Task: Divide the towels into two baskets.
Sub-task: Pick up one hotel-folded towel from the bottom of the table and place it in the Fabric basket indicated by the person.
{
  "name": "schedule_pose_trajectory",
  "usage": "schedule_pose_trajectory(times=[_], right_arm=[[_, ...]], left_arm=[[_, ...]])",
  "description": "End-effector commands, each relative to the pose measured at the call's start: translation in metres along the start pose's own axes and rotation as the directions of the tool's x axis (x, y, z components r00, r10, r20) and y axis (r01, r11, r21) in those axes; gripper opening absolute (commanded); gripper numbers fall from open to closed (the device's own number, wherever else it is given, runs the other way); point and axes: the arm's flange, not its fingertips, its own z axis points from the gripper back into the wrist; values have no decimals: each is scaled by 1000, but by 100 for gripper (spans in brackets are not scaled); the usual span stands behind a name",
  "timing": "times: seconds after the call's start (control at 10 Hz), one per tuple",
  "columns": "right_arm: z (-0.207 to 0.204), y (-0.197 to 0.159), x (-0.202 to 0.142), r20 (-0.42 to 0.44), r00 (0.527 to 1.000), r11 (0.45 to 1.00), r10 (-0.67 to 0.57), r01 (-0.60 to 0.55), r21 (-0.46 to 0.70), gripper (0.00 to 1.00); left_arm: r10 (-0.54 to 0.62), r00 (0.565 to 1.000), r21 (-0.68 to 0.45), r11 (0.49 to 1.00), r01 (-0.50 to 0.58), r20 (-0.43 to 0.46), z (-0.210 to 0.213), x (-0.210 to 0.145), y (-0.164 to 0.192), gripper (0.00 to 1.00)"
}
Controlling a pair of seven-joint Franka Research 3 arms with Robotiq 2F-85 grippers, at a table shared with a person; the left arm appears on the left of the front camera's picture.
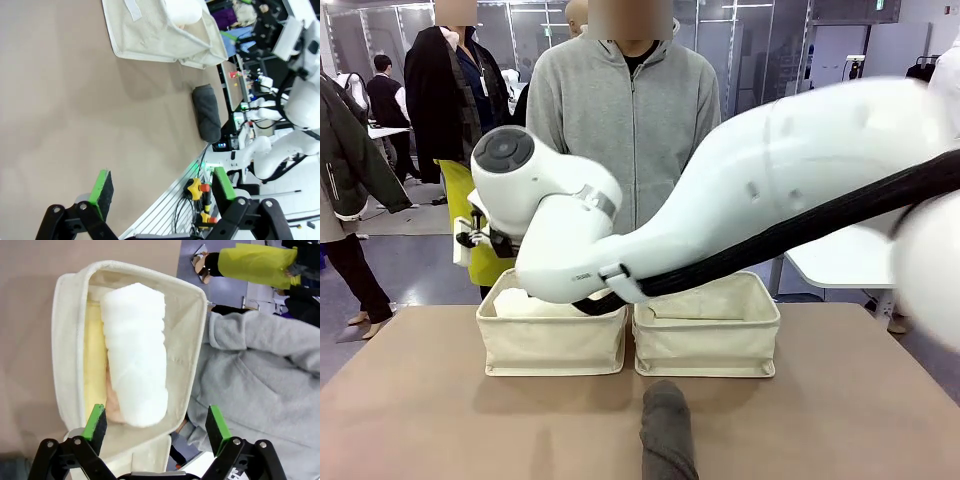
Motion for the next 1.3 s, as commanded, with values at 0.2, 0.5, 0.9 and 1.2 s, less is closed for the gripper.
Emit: schedule_pose_trajectory(times=[0.2, 0.5, 0.9, 1.2], right_arm=[[66, 52, -115, 67, 955, 952, -289, 279, 126, 100], [91, 71, -185, 134, 862, 868, -488, 464, 176, 100], [114, 91, -282, 97, 607, 583, -789, 690, 428, 100], [133, 100, -396, -6, 304, 237, -953, 756, 610, 100]], left_arm=[[-12, 1000, -9, 1000, 12, 12, 3, 0, -3, 100], [-12, 1000, -9, 1000, 12, 12, 3, 0, -3, 100], [-12, 1000, -9, 1000, 12, 12, 3, 0, -3, 100], [-12, 1000, -9, 1000, 12, 12, 3, 0, -3, 100]])
